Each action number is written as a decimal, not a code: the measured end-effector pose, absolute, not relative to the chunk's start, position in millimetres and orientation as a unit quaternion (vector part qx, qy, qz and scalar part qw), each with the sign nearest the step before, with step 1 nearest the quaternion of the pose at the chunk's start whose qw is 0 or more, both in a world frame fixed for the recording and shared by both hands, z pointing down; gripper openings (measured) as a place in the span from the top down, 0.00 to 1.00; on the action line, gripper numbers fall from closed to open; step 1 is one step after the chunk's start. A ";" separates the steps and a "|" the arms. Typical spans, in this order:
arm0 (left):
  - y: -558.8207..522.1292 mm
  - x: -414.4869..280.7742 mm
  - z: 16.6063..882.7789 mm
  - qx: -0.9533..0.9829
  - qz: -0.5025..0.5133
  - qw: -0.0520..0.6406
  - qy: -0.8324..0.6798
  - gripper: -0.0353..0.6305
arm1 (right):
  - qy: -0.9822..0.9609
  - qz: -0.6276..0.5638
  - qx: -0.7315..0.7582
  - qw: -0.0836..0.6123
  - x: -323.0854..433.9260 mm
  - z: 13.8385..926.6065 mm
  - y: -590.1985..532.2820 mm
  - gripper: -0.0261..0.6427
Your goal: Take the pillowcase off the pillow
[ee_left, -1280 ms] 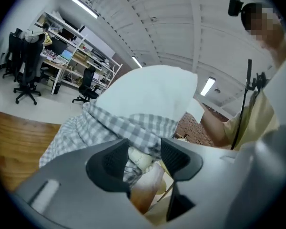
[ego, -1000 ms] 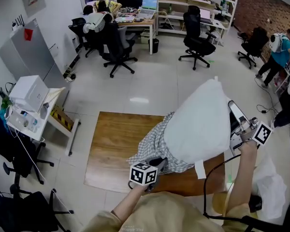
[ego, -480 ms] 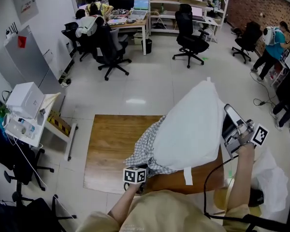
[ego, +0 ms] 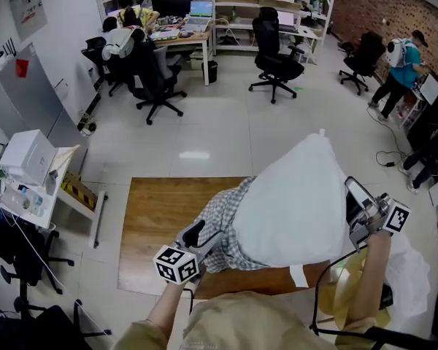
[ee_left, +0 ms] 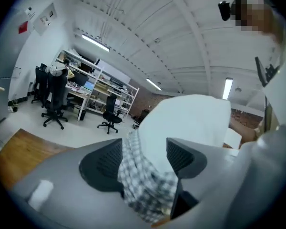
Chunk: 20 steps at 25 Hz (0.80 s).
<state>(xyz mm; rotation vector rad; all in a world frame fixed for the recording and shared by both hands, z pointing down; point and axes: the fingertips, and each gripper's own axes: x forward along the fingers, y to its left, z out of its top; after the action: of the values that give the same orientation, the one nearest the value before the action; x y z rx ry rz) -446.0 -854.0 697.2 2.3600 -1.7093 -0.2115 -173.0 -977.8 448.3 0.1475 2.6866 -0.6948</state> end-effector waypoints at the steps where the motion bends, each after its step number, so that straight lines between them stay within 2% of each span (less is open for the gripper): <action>1: -872.2 -459.0 692.0 0.799 -0.080 0.110 -0.586 0.52 | 0.953 -0.242 0.050 0.174 -178.7 447.9 -975.5 0.95; 3: -915.9 -483.4 691.4 0.796 -0.088 0.127 -0.585 0.58 | 0.958 -0.232 0.046 0.161 -195.6 444.4 -966.5 0.95; 6: -991.8 -495.3 710.9 0.824 -0.072 0.195 -0.528 0.58 | 0.954 -0.260 0.021 0.147 -213.8 457.0 -962.7 0.95; 8: -1039.2 -487.6 741.8 0.836 -0.034 0.261 -0.482 0.48 | 0.951 -0.276 0.008 0.139 -215.2 465.2 -963.3 0.95; 11: -1082.0 -475.0 787.5 0.831 0.014 0.343 -0.438 0.43 | 0.957 -0.265 0.001 0.119 -214.6 466.9 -961.3 0.96; 13: -1094.7 -466.4 797.4 0.833 0.010 0.372 -0.409 0.58 | 0.959 -0.264 -0.007 0.107 -212.1 473.5 -965.6 0.96; 14: -1098.6 -464.4 797.7 0.836 -0.004 0.381 -0.396 0.62 | 0.958 -0.268 -0.010 0.106 -210.2 478.2 -969.1 0.96; 19: -1115.0 -480.4 806.5 0.819 -0.097 0.415 -0.384 0.61 | 0.949 -0.289 -0.022 0.128 -194.3 503.6 -986.7 0.96; 20: -1121.5 -487.1 813.6 0.808 -0.105 0.423 -0.397 0.67 | 0.948 -0.289 -0.024 0.130 -191.3 506.2 -990.0 0.96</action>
<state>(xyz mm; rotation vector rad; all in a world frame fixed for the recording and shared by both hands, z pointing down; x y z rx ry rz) -487.1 -1121.5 813.6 2.0229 -0.9929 -0.2628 -191.3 -990.0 506.2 -0.0704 2.7552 -0.8396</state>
